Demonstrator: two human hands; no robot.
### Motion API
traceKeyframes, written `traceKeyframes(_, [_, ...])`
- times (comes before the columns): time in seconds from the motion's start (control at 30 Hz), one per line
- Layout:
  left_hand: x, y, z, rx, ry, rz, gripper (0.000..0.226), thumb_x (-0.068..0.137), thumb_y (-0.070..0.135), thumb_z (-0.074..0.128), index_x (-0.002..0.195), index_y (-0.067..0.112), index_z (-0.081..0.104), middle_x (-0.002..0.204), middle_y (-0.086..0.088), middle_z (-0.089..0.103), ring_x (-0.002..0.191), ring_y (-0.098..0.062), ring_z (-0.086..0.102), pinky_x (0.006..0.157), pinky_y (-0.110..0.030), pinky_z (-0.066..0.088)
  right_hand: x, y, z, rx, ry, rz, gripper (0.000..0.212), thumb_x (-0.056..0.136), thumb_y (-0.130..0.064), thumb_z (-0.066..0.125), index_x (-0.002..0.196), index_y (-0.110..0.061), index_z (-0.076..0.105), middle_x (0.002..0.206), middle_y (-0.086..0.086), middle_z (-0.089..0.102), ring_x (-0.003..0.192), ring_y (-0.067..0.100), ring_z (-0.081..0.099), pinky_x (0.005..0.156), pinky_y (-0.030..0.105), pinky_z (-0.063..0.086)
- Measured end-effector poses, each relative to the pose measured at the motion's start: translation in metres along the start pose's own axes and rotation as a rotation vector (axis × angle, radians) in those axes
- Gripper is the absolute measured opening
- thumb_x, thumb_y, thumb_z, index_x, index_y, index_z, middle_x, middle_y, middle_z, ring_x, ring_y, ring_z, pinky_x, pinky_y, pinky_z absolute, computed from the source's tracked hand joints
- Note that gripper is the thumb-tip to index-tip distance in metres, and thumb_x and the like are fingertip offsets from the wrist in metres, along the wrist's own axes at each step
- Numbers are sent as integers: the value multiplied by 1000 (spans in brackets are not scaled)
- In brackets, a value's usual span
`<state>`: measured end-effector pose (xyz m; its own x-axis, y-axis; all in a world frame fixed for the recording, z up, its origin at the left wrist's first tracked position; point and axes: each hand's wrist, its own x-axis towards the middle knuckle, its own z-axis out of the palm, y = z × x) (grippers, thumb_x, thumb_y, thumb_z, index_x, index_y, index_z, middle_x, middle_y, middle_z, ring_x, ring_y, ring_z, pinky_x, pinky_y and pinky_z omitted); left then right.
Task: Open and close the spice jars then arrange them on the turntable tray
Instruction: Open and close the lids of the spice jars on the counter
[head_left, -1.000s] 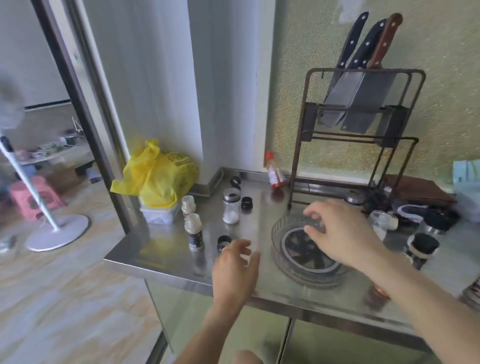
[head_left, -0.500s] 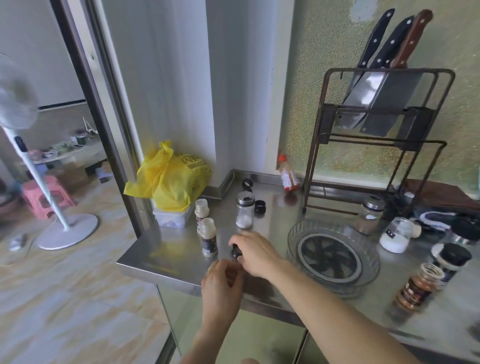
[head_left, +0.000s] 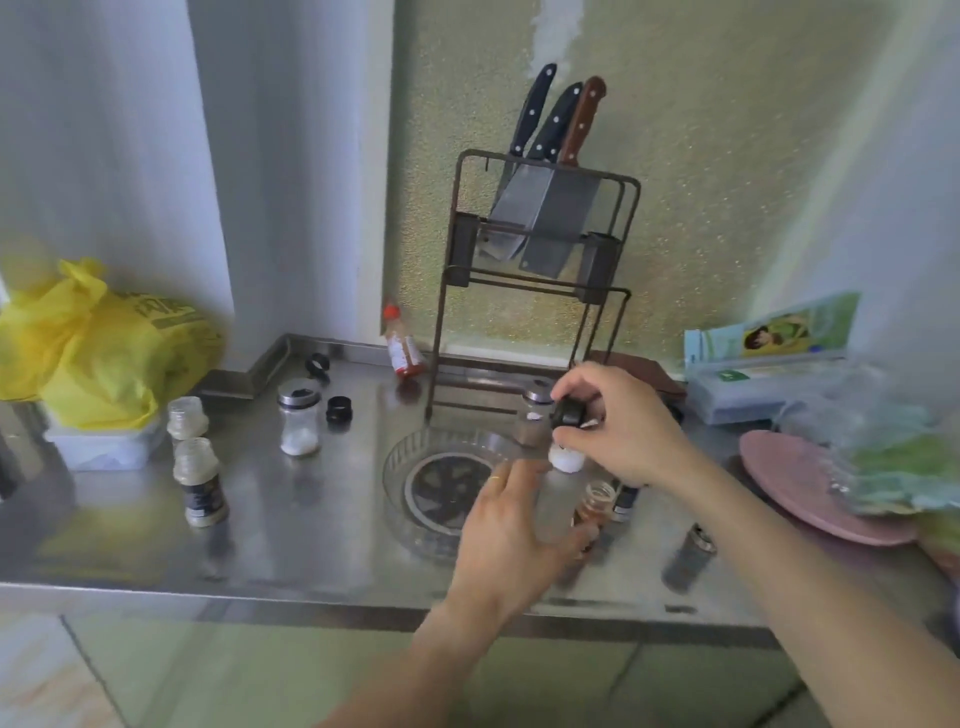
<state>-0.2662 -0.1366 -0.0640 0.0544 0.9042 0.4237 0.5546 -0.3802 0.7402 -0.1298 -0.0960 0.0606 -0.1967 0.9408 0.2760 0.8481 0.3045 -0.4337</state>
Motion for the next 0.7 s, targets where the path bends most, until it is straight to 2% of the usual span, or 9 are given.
traceKeyframes(0.07, [7, 15, 31, -3, -82, -16, 74, 72, 53, 76, 135, 27, 48, 125, 6, 56, 117, -16, 54, 97, -30, 46, -14, 23, -12, 26, 39, 90, 33, 69, -23, 87, 91, -30, 63, 94, -12, 69, 83, 7, 69, 76, 27, 55])
traceKeyframes(0.17, [16, 26, 63, 9, -164, -98, 77, 74, 41, 80, 139, 20, 44, 126, -2, 59, 119, -24, 56, 94, -34, 46, -30, 49, -12, 51, 66, 149, 29, 69, -24, 87, 84, -29, 62, 84, -13, 72, 75, 3, 68, 68, 25, 52])
traceKeyframes(0.23, [21, 25, 75, 22, -153, -155, 65, 77, 33, 77, 133, 17, 48, 117, -5, 66, 111, -28, 61, 88, -37, 48, -35, 60, -8, 70, 65, 155, 28, 69, -21, 85, 83, -28, 62, 82, -12, 72, 74, 3, 69, 69, 26, 54])
traceKeyframes(0.33, [24, 23, 80, 48, -84, -211, 34, 82, 24, 67, 114, 17, 57, 100, -6, 73, 99, -31, 67, 80, -41, 51, -38, 69, -2, 97, -1, 157, 33, 68, -19, 82, 92, -31, 64, 90, -12, 72, 81, 4, 71, 81, 35, 60])
traceKeyframes(0.43, [21, 23, 75, 4, -36, -181, 20, 80, 24, 65, 100, 22, 62, 85, -1, 74, 84, -28, 68, 73, -41, 54, -38, 74, -2, 56, -80, 124, 43, 67, -20, 77, 107, -36, 69, 97, -13, 73, 87, 4, 71, 85, 36, 61])
traceKeyframes(0.53, [20, 26, 64, -20, 42, -117, 15, 76, 26, 68, 91, 25, 64, 74, 5, 72, 70, -16, 66, 66, -34, 54, -34, 67, -13, 14, -174, 85, 47, 74, -7, 78, 113, -33, 72, 104, -11, 72, 93, 4, 71, 86, 27, 60])
traceKeyframes(0.6, [20, 28, 53, -13, 89, -70, 15, 78, 33, 70, 91, 25, 67, 75, 7, 71, 69, -14, 63, 61, -23, 48, -31, 56, -21, -30, -227, 28, 48, 76, -3, 76, 116, -30, 72, 106, -12, 72, 94, 4, 70, 85, 24, 59])
traceKeyframes(0.7, [20, 28, 34, -18, 149, -32, 19, 79, 42, 72, 89, 26, 68, 75, 8, 69, 68, -14, 62, 63, -28, 49, -25, 31, -28, -101, -290, -65, 49, 78, -2, 74, 119, -29, 72, 108, -17, 69, 100, 4, 68, 89, 27, 59])
